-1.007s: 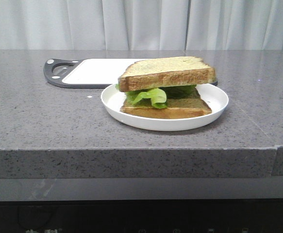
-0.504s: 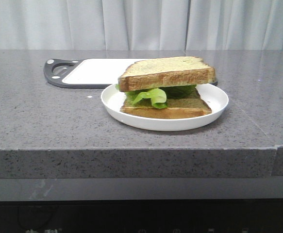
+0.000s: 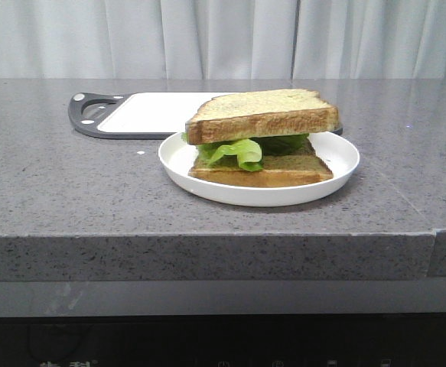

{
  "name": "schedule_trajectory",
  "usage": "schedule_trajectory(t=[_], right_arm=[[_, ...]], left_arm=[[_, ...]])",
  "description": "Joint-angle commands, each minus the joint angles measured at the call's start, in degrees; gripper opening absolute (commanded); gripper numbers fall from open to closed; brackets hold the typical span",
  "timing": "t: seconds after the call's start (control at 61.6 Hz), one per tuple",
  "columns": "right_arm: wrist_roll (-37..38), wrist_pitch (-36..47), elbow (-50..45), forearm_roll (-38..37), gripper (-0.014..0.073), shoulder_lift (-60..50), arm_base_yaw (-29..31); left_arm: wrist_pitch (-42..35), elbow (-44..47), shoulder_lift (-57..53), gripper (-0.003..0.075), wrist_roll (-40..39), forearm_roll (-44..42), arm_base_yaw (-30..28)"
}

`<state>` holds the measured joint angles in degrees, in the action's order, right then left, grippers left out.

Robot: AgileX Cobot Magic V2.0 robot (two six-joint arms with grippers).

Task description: Left arm grabs bread, right arm adds lettuce

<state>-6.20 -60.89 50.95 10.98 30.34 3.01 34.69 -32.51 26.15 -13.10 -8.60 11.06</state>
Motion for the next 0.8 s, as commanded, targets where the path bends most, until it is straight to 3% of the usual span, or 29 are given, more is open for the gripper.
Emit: schedule_trajectory(t=[0.0, 0.195, 0.374, 0.601, 0.78], right_arm=[[-0.02, 3.32, 1.07, 0.15, -0.0118, 0.26, 0.26], [-0.02, 3.32, 1.07, 0.15, -0.0118, 0.26, 0.26], [-0.02, 3.32, 1.07, 0.15, -0.0118, 0.26, 0.26], [-0.02, 3.32, 1.07, 0.15, -0.0118, 0.26, 0.26], [-0.02, 3.17, 1.07, 0.15, -0.0118, 0.26, 0.26]], left_arm=[[-13.24, 5.20, -4.75, -0.0020, -0.02, 2.06, -2.60], [-22.82, 18.13, -14.38, -0.0020, -0.02, 8.99, -6.12], [-31.28, 27.61, -21.14, -0.0020, -0.02, 9.58, -6.66], [-36.67, 33.26, -27.86, -0.0020, -0.02, 8.60, -7.10], [-35.94, 33.15, -27.40, -0.0020, -0.02, 7.33, -7.08]])
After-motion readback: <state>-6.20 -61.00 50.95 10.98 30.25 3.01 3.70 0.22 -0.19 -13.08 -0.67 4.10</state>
